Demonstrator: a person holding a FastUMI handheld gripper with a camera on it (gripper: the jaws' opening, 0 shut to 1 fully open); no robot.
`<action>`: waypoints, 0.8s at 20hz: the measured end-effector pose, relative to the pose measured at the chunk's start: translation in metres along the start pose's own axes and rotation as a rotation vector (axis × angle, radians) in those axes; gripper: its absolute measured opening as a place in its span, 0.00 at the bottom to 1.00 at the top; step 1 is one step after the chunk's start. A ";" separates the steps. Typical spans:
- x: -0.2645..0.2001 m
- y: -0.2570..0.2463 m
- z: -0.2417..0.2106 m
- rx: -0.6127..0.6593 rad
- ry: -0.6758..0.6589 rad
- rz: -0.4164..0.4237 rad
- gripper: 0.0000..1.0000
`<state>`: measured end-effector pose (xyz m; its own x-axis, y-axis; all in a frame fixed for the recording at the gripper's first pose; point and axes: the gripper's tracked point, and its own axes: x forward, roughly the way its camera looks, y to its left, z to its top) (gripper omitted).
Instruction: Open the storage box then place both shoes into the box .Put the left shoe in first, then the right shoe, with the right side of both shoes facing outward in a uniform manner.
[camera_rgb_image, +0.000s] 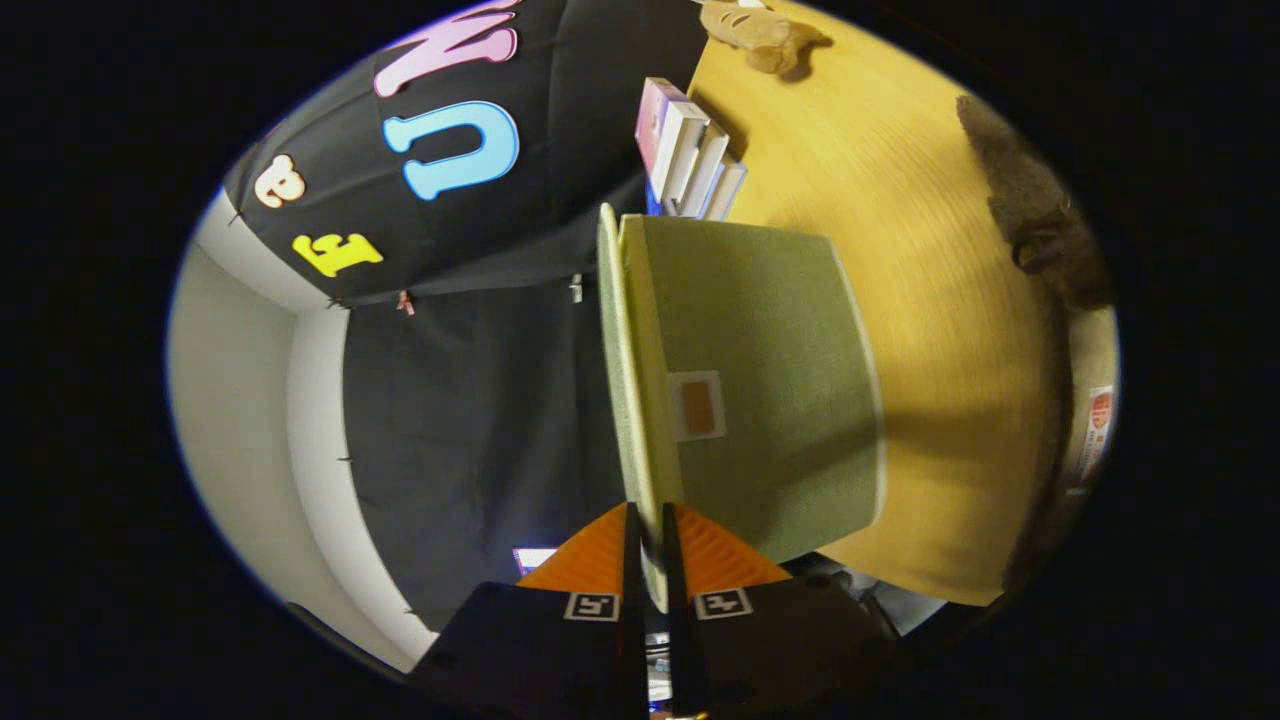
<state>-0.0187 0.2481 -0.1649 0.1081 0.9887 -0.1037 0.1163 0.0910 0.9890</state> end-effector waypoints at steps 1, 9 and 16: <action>0.004 0.005 -0.004 0.013 0.014 0.003 0.12; 0.023 0.045 -0.010 -0.111 -0.012 -0.128 0.06; 0.074 0.134 -0.011 -0.206 -0.004 -0.136 0.06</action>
<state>-0.0057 0.3346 -0.0393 0.1088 0.9653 -0.2373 -0.0742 0.2459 0.9665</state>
